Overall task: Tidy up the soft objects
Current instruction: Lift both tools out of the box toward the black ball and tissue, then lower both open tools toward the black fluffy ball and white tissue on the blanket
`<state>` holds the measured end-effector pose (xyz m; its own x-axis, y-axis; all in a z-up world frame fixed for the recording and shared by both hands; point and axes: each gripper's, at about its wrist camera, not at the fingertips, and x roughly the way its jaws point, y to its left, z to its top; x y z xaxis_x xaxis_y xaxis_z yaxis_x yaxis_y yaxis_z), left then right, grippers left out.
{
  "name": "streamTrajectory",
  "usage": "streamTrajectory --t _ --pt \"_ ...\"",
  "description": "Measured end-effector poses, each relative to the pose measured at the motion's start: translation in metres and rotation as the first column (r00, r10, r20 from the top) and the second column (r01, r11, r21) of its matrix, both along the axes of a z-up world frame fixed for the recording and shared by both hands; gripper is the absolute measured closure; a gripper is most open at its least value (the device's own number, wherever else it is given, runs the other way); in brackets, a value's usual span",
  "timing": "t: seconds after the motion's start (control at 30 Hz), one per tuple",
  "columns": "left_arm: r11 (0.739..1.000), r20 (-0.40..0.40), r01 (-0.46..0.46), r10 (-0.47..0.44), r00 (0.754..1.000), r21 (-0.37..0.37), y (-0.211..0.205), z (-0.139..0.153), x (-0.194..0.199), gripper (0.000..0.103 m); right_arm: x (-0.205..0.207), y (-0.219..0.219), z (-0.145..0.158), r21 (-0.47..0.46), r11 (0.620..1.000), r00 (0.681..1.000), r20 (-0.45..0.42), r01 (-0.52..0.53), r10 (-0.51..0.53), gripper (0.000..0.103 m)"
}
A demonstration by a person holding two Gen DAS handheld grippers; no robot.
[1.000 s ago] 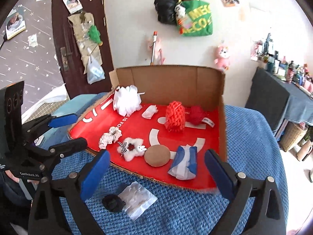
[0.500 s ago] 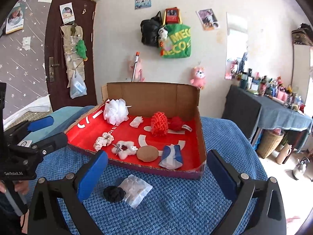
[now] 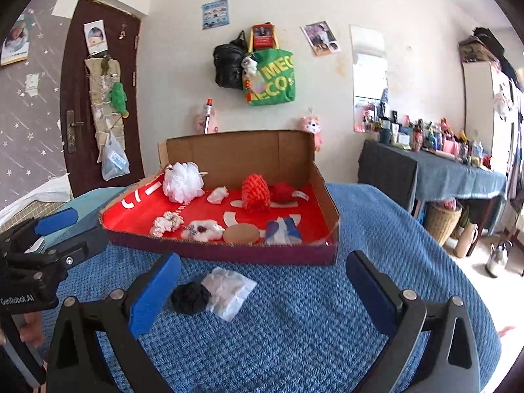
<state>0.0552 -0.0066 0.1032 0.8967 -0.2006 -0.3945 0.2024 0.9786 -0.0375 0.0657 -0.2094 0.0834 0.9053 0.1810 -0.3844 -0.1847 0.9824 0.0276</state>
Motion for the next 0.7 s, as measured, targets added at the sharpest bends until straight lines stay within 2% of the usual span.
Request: streamTrajectory --t 0.23,0.43,0.7 --pt "1.0 -0.039 -0.022 0.021 0.999 -0.02 0.002 -0.023 -0.001 0.008 -0.003 0.001 -0.019 -0.012 0.999 0.999 -0.004 0.044 -0.044 0.0" --pt "1.0 -0.075 -0.026 0.025 0.997 -0.012 0.0 -0.04 -0.002 0.008 0.002 -0.001 -0.035 -0.009 0.998 0.997 -0.046 0.069 -0.07 0.0" --pt "0.999 -0.104 -0.048 0.046 0.994 -0.019 0.002 -0.051 0.002 0.008 0.0 0.006 -0.04 -0.051 0.995 0.996 -0.029 0.088 -0.089 0.0"
